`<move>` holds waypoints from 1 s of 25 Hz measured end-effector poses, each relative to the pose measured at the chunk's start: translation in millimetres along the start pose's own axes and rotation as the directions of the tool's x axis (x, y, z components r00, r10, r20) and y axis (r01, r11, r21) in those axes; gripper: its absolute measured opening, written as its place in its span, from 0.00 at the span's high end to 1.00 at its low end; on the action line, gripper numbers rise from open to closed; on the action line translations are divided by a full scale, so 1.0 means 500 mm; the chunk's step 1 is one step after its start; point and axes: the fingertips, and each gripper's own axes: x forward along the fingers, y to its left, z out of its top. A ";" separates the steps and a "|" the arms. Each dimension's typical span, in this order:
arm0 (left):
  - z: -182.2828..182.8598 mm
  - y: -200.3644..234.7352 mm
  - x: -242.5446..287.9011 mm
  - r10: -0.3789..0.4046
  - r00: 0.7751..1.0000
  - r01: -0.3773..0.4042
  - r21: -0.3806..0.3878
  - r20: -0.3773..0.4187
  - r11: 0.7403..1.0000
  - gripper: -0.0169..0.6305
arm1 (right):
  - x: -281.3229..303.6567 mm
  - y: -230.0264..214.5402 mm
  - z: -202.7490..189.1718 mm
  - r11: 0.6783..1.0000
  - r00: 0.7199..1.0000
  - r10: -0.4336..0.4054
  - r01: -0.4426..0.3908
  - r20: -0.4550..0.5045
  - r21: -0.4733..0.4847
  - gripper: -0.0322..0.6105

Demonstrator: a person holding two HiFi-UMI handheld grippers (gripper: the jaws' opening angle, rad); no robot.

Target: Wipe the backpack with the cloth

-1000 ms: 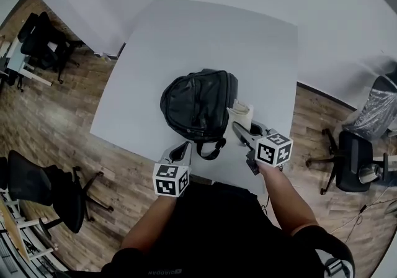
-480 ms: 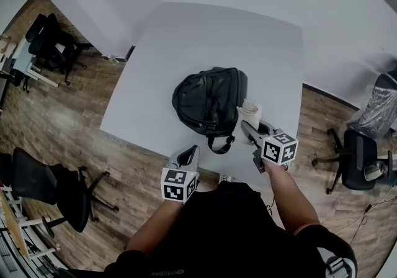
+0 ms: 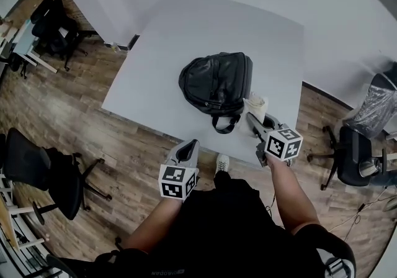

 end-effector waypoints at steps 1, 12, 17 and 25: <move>-0.004 -0.004 -0.014 0.000 1.000 0.000 0.000 0.006 1.000 0.96 | -0.010 0.012 -0.003 1.000 1.000 -0.002 0.002 0.003 -0.008 0.80; -0.060 -0.066 -0.136 -0.037 0.997 0.040 -0.029 0.070 0.999 0.96 | -0.117 0.156 -0.096 0.999 0.999 -0.004 0.002 -0.038 -0.055 0.80; -0.116 -0.121 -0.159 -0.088 0.996 0.090 -0.051 0.032 0.995 0.96 | -0.152 0.214 -0.139 0.999 0.997 0.017 -0.020 -0.072 -0.045 0.80; -0.117 -0.211 -0.168 -0.137 0.990 0.138 -0.013 0.031 0.990 0.96 | -0.201 0.248 -0.144 0.996 0.996 0.067 -0.070 -0.062 -0.052 0.80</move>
